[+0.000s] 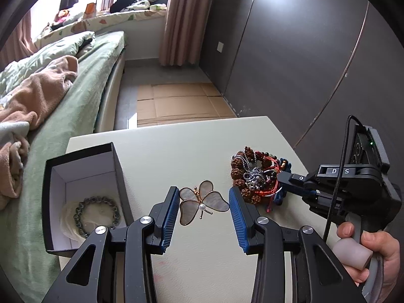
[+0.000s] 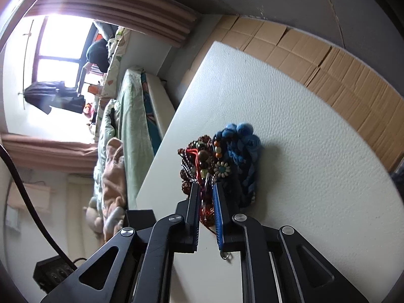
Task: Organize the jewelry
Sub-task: 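Grasp the butterfly pendant with left gripper while right grasps silver wire bangle, then lower pendant and bangle into the black box and open both grippers, then return to the pile and grasp the small silver ring with left gripper, then grasp the red string bracelet with right gripper while left holds the ring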
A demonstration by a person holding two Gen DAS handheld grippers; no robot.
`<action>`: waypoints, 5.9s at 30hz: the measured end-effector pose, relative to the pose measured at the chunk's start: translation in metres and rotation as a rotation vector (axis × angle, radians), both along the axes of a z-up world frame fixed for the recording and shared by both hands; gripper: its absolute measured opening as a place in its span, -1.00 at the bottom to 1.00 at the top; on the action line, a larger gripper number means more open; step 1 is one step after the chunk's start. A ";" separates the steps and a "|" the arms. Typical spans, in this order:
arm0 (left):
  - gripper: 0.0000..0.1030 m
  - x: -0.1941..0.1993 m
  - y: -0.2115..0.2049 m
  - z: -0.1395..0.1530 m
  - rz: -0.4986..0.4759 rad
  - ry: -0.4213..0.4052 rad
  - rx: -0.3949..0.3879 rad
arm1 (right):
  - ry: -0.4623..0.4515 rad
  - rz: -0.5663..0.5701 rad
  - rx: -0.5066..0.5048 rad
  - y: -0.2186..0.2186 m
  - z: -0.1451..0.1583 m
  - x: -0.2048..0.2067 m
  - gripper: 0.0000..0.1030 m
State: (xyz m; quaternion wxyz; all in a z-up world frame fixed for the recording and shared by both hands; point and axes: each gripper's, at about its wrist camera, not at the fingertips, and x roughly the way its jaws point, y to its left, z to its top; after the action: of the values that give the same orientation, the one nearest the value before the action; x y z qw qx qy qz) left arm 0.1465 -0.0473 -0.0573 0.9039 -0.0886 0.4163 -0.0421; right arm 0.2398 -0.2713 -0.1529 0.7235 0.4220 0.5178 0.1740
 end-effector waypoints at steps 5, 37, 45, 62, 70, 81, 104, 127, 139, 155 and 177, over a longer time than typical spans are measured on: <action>-0.18 -0.006 0.003 0.002 0.003 -0.005 0.002 | -0.029 -0.019 0.028 -0.003 0.009 -0.006 -0.91; -0.18 -0.025 0.103 0.028 0.184 -0.063 -0.048 | -0.327 0.221 0.202 0.080 0.084 -0.038 -0.91; 0.32 -0.025 0.132 0.027 0.229 -0.042 -0.159 | -0.336 0.294 0.201 0.126 0.083 -0.041 -0.91; 0.63 -0.039 0.174 0.029 0.385 -0.038 -0.223 | -0.300 0.411 0.112 0.193 0.064 -0.045 -0.89; 0.62 -0.039 0.160 0.030 0.351 -0.043 -0.187 | -0.278 0.370 0.077 0.166 0.070 -0.043 0.13; 0.62 -0.034 0.120 0.032 0.270 -0.062 -0.157 | -0.292 0.274 -0.008 0.112 0.085 -0.048 0.13; 0.62 -0.013 0.012 0.007 0.020 0.005 -0.055 | -0.168 0.111 -0.386 0.000 0.079 -0.056 0.48; 0.25 -0.002 -0.084 -0.052 -0.168 0.104 0.134 | -0.092 0.066 -0.409 -0.050 0.074 -0.056 0.48; -0.19 0.000 -0.097 -0.066 -0.186 0.091 0.182 | -0.088 0.080 -0.399 -0.054 0.076 -0.056 0.48; -0.74 -0.001 -0.085 -0.049 -0.193 0.064 0.140 | -0.093 0.102 -0.373 -0.043 0.067 -0.050 0.47; -0.74 0.008 -0.004 0.000 -0.062 -0.022 0.004 | -0.078 0.136 -0.245 0.025 0.035 -0.008 -0.22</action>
State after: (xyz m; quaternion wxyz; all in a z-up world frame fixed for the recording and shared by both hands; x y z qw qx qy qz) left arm 0.1546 -0.0510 -0.0574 0.9069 -0.0735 0.4089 -0.0705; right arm 0.2323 -0.2461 -0.1179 0.7757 0.2872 0.5342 0.1745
